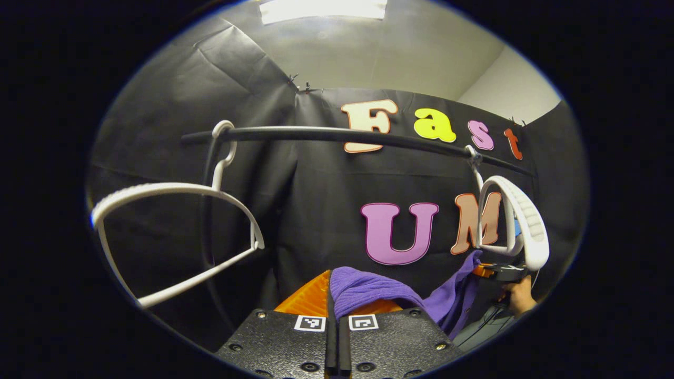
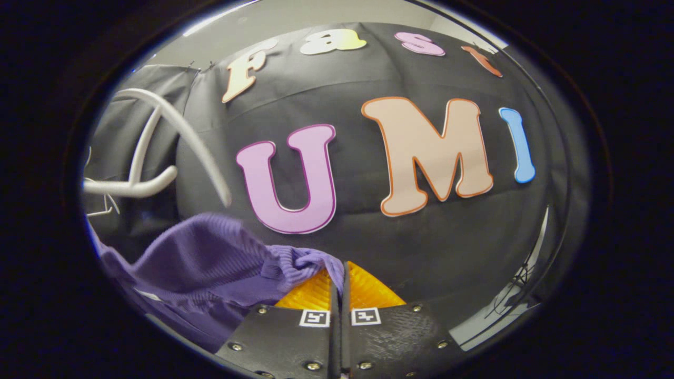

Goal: Grasp the clothes on the hanger with both hands and then place them into the laundry hamper below.

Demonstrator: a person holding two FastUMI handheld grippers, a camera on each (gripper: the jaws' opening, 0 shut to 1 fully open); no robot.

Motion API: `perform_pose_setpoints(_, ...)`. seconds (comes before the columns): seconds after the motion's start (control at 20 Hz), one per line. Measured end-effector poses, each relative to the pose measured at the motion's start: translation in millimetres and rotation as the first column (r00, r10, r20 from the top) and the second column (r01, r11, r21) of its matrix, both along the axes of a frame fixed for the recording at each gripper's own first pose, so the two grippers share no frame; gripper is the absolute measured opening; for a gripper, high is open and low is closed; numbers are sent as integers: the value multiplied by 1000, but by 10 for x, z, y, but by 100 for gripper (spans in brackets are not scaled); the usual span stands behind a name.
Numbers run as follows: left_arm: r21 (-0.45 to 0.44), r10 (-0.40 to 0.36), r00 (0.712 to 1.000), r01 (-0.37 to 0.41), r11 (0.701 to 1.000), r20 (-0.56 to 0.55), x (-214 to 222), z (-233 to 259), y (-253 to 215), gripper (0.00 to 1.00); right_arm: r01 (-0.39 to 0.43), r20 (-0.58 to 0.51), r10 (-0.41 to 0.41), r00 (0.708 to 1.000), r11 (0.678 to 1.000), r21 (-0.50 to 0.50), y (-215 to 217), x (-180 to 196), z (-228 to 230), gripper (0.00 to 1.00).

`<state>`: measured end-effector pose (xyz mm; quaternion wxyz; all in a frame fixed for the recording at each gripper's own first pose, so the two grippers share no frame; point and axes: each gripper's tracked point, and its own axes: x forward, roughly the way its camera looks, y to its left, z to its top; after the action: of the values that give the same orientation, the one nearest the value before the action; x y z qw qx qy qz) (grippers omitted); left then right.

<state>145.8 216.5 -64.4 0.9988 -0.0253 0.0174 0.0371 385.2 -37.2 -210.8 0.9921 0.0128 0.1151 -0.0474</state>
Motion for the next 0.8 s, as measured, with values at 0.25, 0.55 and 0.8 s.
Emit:
perform_pose_setpoints(0.25,-16,-22,999,22,1000,-31,-148,-215,-77,1,7,-2,-7,1000,1000,5,118,-425,-67,1)
perform_pose_setpoints(0.55,-24,-63,997,62,998,-42,-421,-297,-237,1,-6,14,6,1000,1000,-2,358,-999,84,1)
perform_pose_setpoints(0.8,-34,-96,994,94,995,-44,-562,-274,-433,2,11,33,-11,999,1000,-22,483,-1471,323,1)
